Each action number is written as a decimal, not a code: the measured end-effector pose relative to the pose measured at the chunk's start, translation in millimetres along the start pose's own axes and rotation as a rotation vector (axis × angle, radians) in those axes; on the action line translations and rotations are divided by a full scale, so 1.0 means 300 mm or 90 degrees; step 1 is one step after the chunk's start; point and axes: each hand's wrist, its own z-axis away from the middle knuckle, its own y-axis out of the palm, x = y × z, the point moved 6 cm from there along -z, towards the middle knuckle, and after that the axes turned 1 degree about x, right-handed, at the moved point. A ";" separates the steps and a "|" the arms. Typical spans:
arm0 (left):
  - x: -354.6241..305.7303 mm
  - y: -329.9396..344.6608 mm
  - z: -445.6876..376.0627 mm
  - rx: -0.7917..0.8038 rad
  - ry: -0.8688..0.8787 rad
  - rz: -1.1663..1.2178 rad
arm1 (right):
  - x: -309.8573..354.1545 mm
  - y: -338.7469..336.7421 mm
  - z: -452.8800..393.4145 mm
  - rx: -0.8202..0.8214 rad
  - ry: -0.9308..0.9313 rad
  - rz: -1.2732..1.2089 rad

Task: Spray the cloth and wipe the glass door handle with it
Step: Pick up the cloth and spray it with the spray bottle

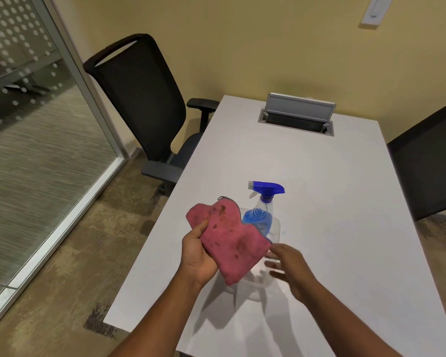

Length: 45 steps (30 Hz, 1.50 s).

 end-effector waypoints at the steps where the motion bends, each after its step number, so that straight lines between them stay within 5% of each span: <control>1: -0.008 -0.003 -0.001 0.004 0.001 -0.008 | 0.023 -0.034 -0.028 -0.041 -0.031 0.053; 5: -0.035 -0.012 0.010 0.023 -0.003 -0.056 | 0.182 -0.104 -0.101 -0.116 -0.179 0.221; 13: -0.071 -0.002 0.029 0.067 -0.037 -0.119 | 0.384 0.037 -0.162 0.027 -0.328 0.381; 26: -0.136 -0.038 -0.024 0.044 -0.023 -0.135 | 0.369 0.108 -0.175 -0.054 -0.387 0.167; 36: -0.194 -0.007 -0.074 0.079 0.006 -0.136 | 0.560 0.152 0.074 0.216 -0.438 0.158; 45: -0.238 0.018 -0.119 0.113 0.009 -0.136 | 0.479 0.178 0.180 0.415 -0.284 0.068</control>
